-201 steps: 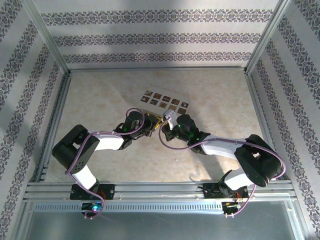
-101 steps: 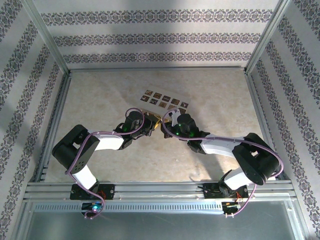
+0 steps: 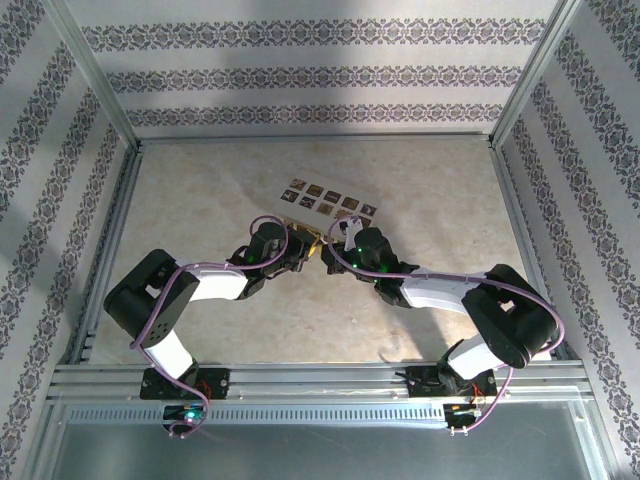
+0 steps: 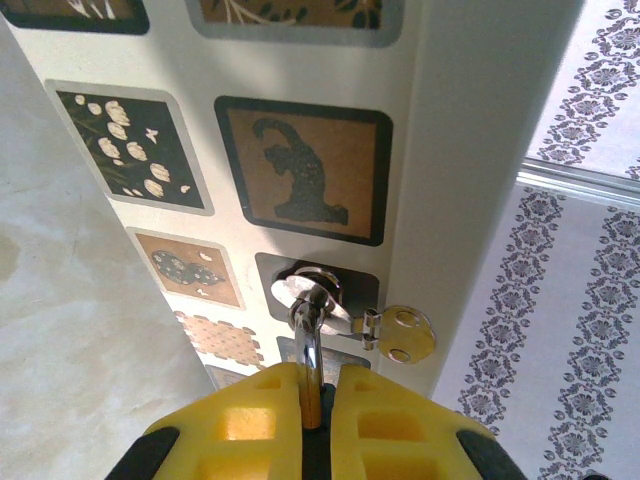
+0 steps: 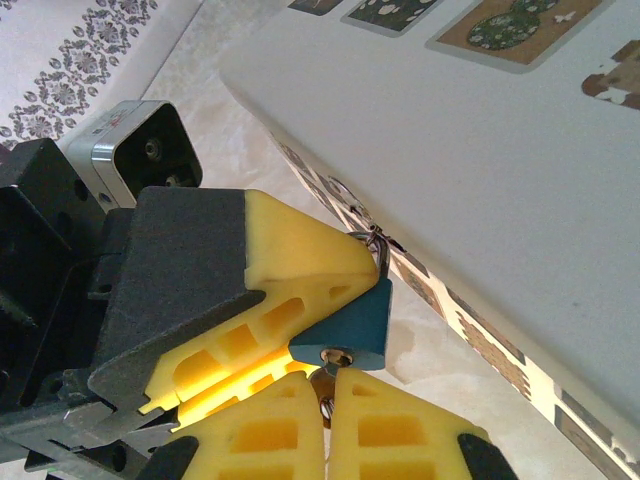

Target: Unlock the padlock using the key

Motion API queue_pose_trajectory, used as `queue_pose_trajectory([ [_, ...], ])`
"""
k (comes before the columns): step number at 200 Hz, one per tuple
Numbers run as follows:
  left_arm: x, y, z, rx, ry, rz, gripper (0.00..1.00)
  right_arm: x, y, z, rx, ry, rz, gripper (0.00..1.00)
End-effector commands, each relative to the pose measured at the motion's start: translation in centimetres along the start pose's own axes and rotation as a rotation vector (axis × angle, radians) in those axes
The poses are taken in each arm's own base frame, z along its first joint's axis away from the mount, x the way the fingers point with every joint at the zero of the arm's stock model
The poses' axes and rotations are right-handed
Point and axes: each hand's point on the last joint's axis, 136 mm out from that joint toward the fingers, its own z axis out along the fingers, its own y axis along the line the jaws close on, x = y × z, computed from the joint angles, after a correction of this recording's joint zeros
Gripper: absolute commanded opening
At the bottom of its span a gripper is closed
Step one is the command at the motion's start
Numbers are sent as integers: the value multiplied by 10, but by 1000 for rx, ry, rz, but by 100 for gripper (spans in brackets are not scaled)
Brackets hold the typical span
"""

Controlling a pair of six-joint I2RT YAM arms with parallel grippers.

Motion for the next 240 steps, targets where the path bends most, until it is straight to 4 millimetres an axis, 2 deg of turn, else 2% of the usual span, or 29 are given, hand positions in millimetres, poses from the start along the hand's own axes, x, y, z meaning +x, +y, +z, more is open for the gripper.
queue_pose_trajectory([
  [1, 23, -10, -1, 15, 78, 43, 0, -44, 0, -10, 18, -156, 5, 0],
  [6, 23, -10, -2, 17, 76, 46, 0, -44, 1, -11, 17, -155, -2, 2],
  [20, 22, -9, -2, 10, 74, 58, 0, -46, 0, -14, 25, -153, -22, 20],
  [41, 21, -9, -5, -22, 66, 105, 0, -49, 0, -24, 40, -162, -58, 36],
  [81, 20, -6, -8, -68, 61, 167, 0, -66, -14, -62, 112, -215, -117, 51],
  [110, 22, -4, -7, -99, 77, 224, 0, -80, -21, -87, 163, -211, -180, 55],
  [132, 22, 1, -6, -121, 86, 269, 0, -87, -26, -97, 169, -212, -177, 57],
  [198, 22, 24, 5, -123, 106, 297, 0, -87, -29, -95, 154, -168, -167, 58],
  [240, 18, 38, 5, -151, 91, 288, 21, -87, -35, -98, 171, -169, -162, 58],
])
